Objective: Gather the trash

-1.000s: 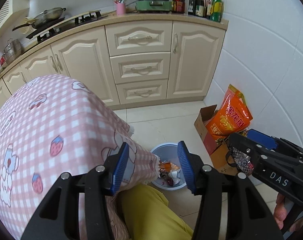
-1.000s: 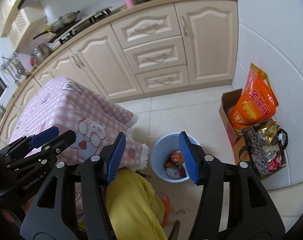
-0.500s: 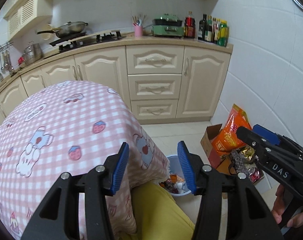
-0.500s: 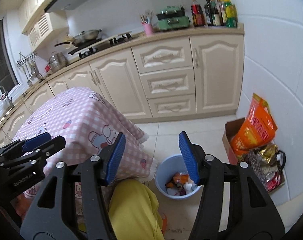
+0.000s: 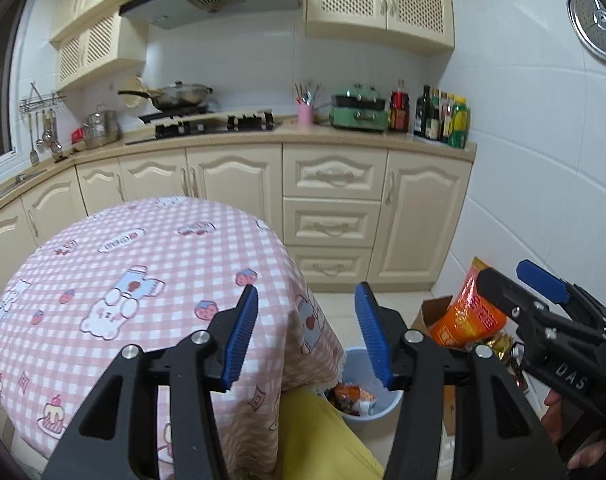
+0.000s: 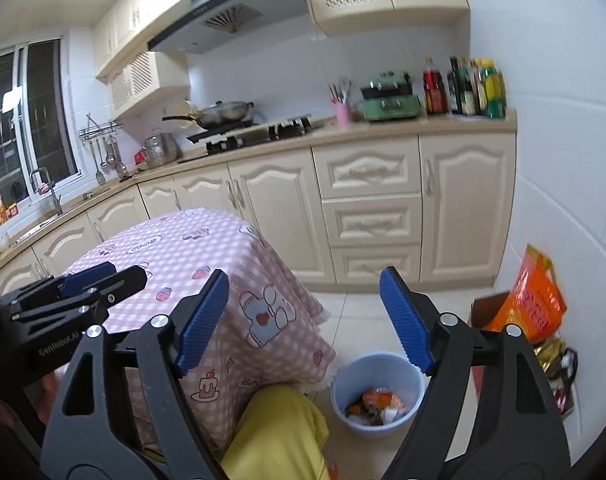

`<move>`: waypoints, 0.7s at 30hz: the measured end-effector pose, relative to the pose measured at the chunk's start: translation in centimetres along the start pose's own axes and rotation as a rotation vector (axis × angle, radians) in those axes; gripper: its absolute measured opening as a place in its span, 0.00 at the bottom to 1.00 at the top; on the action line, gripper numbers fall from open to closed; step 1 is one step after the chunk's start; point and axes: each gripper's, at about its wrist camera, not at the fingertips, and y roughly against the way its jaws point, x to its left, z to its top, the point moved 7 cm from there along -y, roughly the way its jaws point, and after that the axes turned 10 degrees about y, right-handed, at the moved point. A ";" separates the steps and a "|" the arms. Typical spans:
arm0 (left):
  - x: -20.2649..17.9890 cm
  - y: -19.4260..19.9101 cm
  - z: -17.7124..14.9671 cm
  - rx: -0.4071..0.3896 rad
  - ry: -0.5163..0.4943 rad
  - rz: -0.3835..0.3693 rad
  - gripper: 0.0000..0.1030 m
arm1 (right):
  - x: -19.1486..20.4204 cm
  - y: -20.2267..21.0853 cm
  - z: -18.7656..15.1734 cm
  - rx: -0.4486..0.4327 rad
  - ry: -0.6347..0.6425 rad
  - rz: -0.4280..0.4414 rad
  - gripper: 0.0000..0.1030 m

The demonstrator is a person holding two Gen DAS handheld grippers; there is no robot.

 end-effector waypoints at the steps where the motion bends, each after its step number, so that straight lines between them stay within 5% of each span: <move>1: 0.0 0.4 0.2 -0.010 0.004 0.000 0.49 | 0.3 0.3 0.2 -0.011 0.010 0.002 0.79; 11: 0.1 4.3 1.1 -0.106 0.027 0.019 0.70 | 1.5 2.3 1.2 -0.078 0.042 0.035 0.84; 21: 0.4 6.3 1.4 -0.147 0.052 0.042 0.74 | 2.3 2.5 1.0 -0.067 0.068 0.046 0.86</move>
